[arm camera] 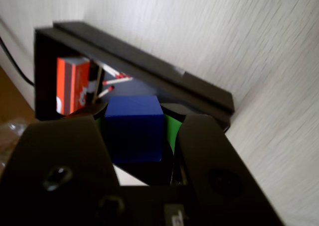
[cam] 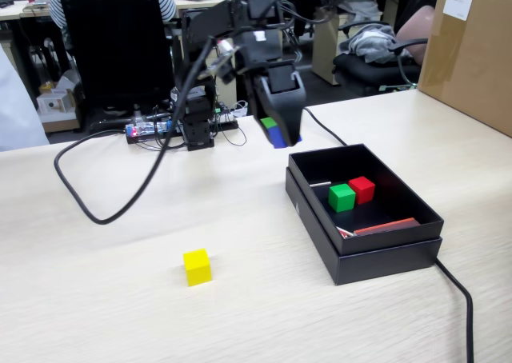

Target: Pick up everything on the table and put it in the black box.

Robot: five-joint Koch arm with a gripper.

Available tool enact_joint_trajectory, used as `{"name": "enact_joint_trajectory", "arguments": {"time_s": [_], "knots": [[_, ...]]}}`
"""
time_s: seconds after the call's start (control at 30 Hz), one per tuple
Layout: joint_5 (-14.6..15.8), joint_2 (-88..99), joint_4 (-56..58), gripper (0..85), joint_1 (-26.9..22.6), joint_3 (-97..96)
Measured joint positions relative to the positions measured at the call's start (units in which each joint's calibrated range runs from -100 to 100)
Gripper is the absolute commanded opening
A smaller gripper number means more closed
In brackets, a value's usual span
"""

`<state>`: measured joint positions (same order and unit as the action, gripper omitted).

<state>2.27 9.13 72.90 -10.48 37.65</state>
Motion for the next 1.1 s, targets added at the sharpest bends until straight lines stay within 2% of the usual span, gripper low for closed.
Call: {"name": "enact_joint_trajectory", "arguments": {"time_s": [0.07,0.1,0.17,0.2,0.37,0.6,0.67,0.77,0.97,1.1], "knots": [[1.32,-5.18,0.00,10.8,-2.30,3.19],[3.66,-11.39,0.00,10.8,-4.69,5.84],[4.25,-13.33,0.08,10.8,-5.18,6.39],[5.47,-19.68,0.08,10.8,-6.40,11.87],[7.18,-31.20,0.08,10.8,-9.04,14.15],[8.45,-38.32,0.08,11.3,-9.72,20.99],[8.74,-39.87,0.08,28.2,-9.72,20.99],[8.74,-40.13,0.08,39.0,-9.57,20.99],[8.74,-38.19,0.93,39.5,-8.60,20.45],[8.64,-21.62,1.16,41.9,-5.91,12.69]]}}
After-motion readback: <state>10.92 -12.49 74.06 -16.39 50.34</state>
